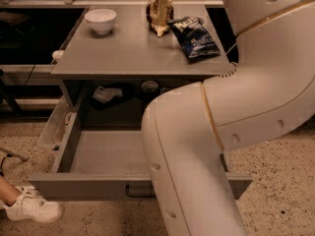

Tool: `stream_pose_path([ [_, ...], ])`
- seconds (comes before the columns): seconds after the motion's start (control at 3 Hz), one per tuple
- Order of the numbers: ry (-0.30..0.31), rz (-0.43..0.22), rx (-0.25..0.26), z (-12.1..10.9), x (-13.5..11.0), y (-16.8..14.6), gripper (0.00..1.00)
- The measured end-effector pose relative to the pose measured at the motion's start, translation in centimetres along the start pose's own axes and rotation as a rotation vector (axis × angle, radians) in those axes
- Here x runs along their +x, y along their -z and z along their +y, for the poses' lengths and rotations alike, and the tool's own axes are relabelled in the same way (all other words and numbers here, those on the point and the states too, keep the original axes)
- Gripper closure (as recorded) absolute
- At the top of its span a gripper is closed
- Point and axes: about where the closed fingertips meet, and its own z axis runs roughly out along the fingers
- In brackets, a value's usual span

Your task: Pick blue chip bag from top drawer and place on counter

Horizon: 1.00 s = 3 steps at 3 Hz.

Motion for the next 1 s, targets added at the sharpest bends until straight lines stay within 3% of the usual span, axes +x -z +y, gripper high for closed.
stream_pose_path([
  [0.33, -0.094, -0.020, 0.049, -1.6, 0.9, 2.4, 0.00],
  [0.67, -0.094, -0.023, 0.050, -1.7, 0.8, 2.3, 0.00],
  [1.0, -0.120, -0.046, -0.064, -0.5, 1.4, 2.0, 0.00],
])
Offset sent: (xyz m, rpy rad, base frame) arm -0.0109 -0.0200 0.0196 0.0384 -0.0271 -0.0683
